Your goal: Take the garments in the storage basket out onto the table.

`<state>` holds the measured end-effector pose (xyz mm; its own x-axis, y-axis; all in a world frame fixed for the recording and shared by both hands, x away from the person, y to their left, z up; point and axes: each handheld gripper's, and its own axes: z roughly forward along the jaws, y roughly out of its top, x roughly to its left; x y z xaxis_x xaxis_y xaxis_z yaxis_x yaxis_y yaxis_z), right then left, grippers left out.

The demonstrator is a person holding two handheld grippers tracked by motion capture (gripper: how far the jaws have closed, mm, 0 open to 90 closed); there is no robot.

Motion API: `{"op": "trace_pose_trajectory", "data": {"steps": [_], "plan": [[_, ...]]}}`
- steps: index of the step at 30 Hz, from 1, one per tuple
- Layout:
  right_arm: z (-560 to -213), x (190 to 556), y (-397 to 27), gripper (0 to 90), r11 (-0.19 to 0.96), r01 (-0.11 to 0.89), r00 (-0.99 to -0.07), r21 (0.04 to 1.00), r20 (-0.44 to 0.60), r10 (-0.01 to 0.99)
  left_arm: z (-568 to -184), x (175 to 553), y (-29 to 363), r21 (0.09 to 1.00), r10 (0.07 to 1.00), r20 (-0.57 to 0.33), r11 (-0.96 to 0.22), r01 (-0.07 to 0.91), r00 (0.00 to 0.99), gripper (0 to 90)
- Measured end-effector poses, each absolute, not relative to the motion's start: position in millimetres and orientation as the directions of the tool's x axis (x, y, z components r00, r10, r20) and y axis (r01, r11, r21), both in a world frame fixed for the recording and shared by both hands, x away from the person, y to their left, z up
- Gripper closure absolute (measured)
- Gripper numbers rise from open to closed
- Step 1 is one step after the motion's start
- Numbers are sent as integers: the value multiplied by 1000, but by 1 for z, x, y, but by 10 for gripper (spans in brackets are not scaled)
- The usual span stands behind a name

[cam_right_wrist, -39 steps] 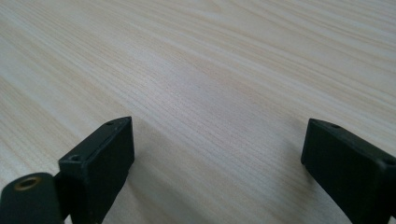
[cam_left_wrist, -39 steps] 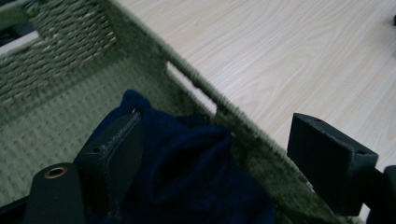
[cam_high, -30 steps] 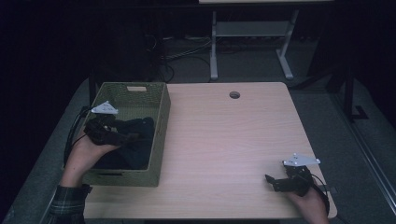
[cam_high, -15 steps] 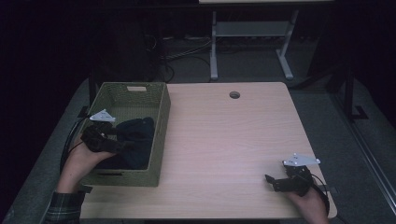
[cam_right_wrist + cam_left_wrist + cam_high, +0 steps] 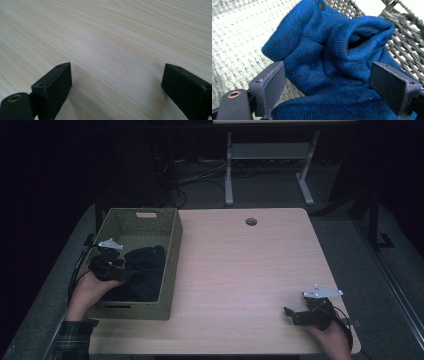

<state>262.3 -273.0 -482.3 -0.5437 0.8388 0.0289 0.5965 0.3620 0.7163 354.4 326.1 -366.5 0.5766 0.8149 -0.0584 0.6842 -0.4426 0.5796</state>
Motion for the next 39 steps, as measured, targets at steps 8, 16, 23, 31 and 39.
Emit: {"op": "trace_pose_trajectory", "data": {"steps": [8, 16, 23, 31, 39], "plan": [[-482, 262, -273, 92, 362, 596, -544, 716, 29, 839, -374, 363, 323, 546, 816, -55, -458, 701, 576, 131], [-482, 262, -273, 92, 362, 597, -544, 716, 29, 839, -390, 373, 318, 508, 817, -68, -466, 724, 573, 127], [-482, 262, -273, 92, 362, 597, -544, 716, 29, 839, -402, 381, 311, 468, 808, -87, -483, 740, 582, 131], [-482, 262, -273, 92, 362, 596, -544, 716, 29, 839, -404, 384, 311, 447, 789, -146, -485, 752, 596, 400], [-482, 262, -273, 92, 362, 597, -544, 716, 29, 839, -400, 381, 310, 440, 772, -160, -502, 745, 615, 803]]}}
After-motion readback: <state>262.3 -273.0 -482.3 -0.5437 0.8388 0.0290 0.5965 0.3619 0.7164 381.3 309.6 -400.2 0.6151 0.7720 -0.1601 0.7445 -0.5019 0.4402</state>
